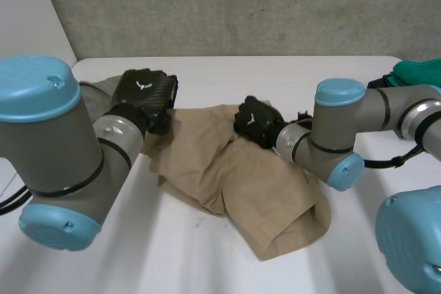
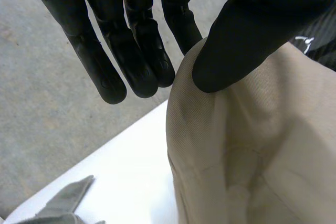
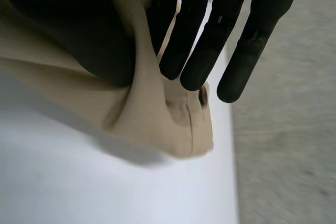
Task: Fold the laundry.
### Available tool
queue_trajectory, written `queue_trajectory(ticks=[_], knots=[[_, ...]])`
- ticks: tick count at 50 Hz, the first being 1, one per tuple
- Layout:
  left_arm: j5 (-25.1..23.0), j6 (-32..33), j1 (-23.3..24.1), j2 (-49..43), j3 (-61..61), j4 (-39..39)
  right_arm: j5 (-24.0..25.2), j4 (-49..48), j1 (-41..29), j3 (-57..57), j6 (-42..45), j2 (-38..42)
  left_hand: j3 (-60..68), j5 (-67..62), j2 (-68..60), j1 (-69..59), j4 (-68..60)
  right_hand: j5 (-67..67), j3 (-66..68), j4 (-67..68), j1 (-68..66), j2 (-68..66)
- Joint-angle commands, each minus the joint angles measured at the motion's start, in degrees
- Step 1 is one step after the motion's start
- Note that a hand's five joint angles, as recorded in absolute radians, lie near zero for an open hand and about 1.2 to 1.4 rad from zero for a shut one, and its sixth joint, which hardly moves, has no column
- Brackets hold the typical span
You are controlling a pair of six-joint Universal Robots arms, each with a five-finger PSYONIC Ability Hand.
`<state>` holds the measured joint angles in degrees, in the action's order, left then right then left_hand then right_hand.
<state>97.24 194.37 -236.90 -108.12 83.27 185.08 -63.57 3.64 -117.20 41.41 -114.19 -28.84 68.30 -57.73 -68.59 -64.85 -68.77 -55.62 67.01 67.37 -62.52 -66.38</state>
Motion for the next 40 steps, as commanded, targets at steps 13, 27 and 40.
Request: queue_trajectory(ticks=[13, 27, 40], knots=[[-1.7, 1.9, -3.3, -5.5, -15.2, 0.4, -13.3, 14.8, 8.0, 32.8, -9.6, -43.3, 11.7, -12.3, -11.4, -15.2, -11.2, -14.4, 13.0, 12.6, -17.5, -13.6], [-8.6, 2.6, -3.1, -12.7, -15.0, 0.0, -9.2, 34.6, 6.2, 41.1, -24.1, -50.9, 11.7, -12.3, -11.4, -15.2, -11.2, -1.1, -0.3, -0.6, -4.2, -0.4], [-8.4, 2.6, -3.2, -7.2, -8.0, -2.0, -14.0, 26.5, 7.6, 24.6, -24.5, -46.7, 11.7, -12.3, -11.4, -15.2, -11.2, 54.4, -55.8, -56.1, 51.3, 55.1]])
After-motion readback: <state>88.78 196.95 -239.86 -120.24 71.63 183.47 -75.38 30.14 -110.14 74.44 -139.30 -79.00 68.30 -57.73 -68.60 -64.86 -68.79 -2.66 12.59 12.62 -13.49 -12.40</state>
